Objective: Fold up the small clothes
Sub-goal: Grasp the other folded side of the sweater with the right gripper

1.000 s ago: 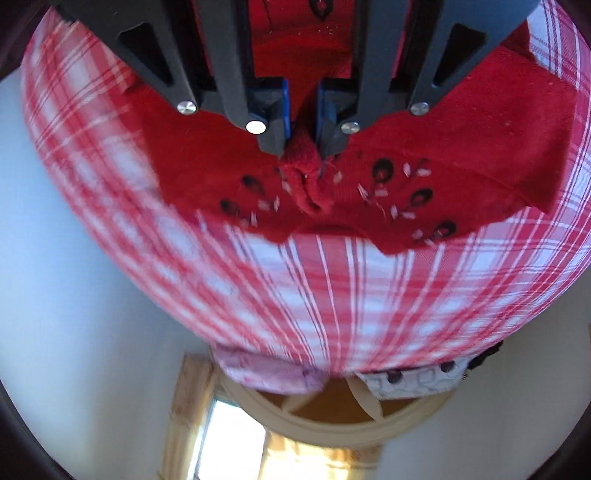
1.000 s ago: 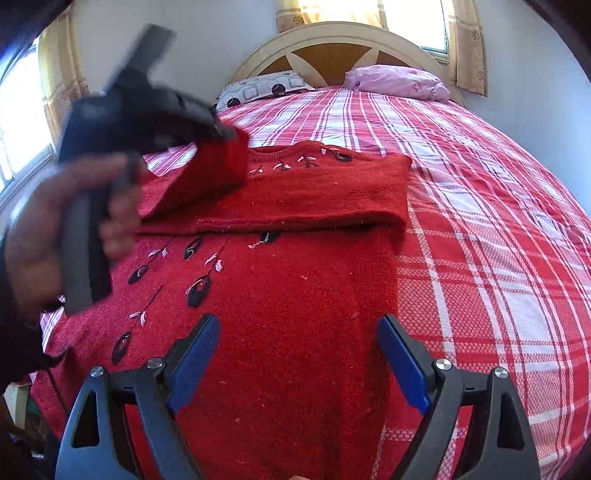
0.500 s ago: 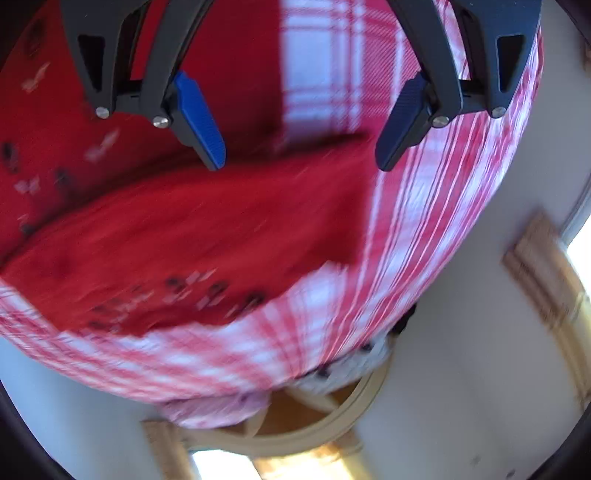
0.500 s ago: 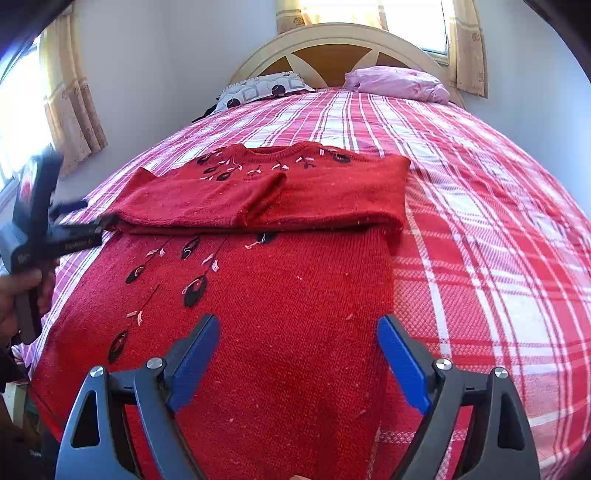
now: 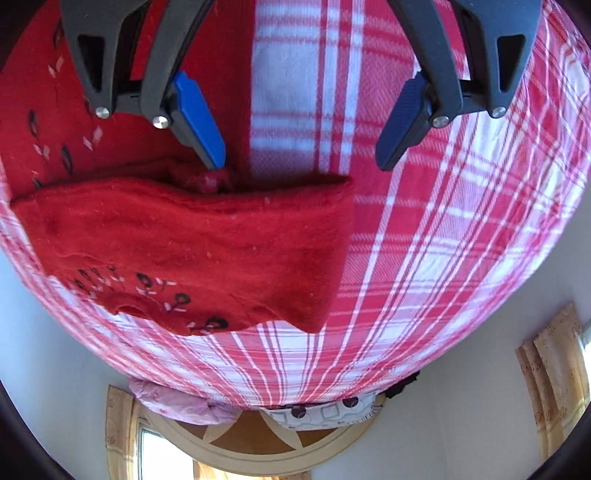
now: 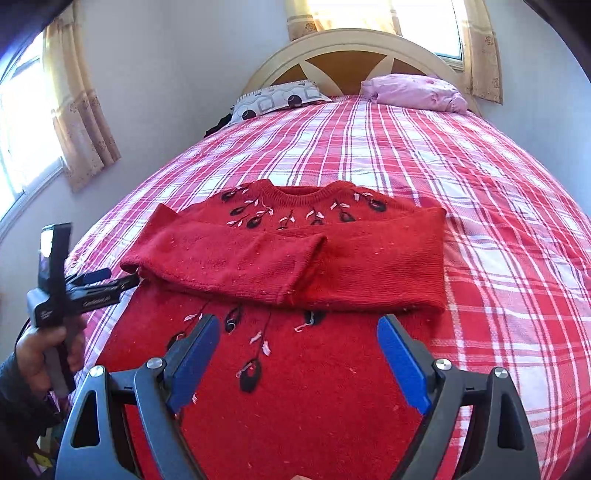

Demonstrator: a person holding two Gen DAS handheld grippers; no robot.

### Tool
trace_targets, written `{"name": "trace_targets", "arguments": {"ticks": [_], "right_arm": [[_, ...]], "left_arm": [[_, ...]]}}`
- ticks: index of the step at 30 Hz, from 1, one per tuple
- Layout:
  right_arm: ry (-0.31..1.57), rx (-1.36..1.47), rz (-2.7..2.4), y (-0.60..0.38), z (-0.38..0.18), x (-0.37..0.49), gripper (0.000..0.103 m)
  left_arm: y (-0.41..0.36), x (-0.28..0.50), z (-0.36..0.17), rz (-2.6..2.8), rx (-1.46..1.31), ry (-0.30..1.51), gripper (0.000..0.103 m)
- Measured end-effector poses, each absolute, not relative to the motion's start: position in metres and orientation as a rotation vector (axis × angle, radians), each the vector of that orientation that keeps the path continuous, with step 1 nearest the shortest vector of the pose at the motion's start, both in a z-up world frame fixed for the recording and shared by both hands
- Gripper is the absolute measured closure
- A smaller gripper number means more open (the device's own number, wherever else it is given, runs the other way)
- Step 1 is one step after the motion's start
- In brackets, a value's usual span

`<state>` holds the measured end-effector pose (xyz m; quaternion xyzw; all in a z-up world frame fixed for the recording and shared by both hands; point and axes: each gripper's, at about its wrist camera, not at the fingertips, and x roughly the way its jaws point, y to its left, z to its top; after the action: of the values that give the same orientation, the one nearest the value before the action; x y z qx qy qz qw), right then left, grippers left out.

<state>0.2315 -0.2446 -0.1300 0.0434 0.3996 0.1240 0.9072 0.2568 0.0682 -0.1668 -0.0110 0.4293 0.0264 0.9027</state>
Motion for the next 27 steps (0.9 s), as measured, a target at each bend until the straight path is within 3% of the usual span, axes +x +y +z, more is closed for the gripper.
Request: {"name": "trace_targets", "arguments": {"ticks": [8,11,21,27], "right_arm": [[0.866,0.069,0.290,-0.215,-0.146,0.250,0.016],[0.869,0.059,0.287,-0.211,-0.145,0.255,0.016],[0.933,0.155,0.250,-0.229,-0.161,0.302,0.016],[1.003,0.184,0.217,-0.227,-0.179,0.343,0.037]], "left_arm": [[0.058,0.260,-0.161,-0.010,-0.024,0.852,0.010],[0.054,0.289,-0.180,0.039,0.020,0.918,0.007],[0.088,0.290,-0.195,0.061,-0.195,0.892,0.000],[0.091,0.288,-0.196,0.061,-0.226,0.881,0.000]]}}
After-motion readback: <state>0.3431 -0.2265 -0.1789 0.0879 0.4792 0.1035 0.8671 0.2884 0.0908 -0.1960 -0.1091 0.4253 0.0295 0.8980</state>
